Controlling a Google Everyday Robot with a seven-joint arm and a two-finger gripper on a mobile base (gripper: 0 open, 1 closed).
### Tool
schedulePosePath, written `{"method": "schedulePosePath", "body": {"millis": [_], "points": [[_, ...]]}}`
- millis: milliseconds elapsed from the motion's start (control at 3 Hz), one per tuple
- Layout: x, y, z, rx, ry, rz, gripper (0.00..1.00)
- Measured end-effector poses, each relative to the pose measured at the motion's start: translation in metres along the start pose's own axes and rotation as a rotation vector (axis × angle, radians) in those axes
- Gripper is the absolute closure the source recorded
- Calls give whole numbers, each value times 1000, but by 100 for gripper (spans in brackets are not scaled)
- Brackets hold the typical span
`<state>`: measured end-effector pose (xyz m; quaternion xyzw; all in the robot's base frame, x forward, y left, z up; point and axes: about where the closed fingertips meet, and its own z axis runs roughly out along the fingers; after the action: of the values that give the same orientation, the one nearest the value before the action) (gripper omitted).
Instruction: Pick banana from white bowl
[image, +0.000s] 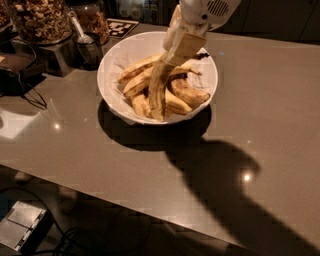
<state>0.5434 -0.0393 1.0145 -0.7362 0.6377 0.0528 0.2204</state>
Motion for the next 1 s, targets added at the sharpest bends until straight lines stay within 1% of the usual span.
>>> {"method": "schedulePosePath", "body": {"millis": [333,667,1000], "points": [[-16,7,-15,9,-23,-73,100],[-26,10,-24,16,-36,-106,100],[-30,6,-29,21,-37,-114,100]]}}
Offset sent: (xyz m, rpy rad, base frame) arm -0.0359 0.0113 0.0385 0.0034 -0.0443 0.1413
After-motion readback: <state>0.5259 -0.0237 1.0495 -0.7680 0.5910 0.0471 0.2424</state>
